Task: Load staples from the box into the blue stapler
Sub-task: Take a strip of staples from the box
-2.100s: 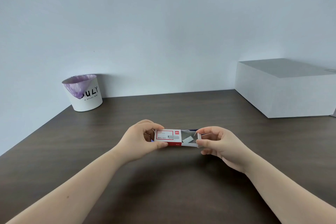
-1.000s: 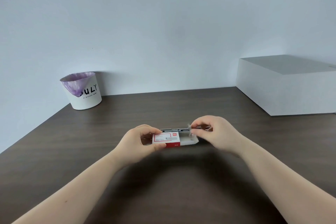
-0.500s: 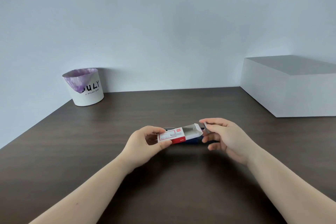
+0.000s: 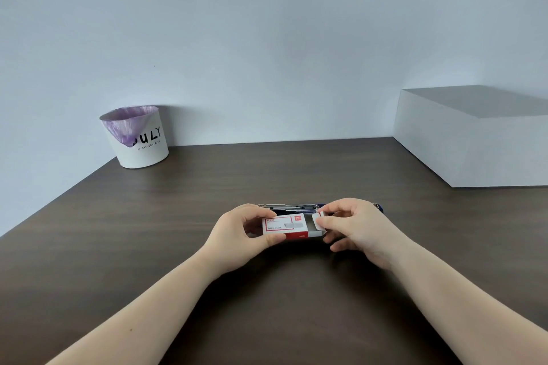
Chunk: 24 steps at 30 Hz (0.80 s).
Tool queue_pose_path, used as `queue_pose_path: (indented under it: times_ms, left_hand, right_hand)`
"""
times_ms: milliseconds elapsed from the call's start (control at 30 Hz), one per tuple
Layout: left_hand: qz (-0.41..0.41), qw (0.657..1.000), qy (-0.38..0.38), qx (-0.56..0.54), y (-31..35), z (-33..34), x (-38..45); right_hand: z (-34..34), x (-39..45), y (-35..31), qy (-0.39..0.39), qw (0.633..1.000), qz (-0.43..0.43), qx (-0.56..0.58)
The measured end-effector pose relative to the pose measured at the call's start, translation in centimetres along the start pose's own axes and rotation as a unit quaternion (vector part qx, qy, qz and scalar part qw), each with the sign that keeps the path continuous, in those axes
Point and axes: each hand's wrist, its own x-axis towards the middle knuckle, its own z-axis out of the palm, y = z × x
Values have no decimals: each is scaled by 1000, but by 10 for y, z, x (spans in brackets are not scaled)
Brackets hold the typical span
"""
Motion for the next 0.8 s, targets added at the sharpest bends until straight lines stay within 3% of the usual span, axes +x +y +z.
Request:
queue_pose_path:
  times_ms: [167, 800]
  left_hand:
    - [9, 998, 11, 65, 1, -2, -1]
    - [38, 998, -3, 51, -3, -1, 0]
  right_hand:
    - [2, 1, 3, -5, 1000, -21, -21]
    - [15, 0, 10, 16, 994, -81, -68]
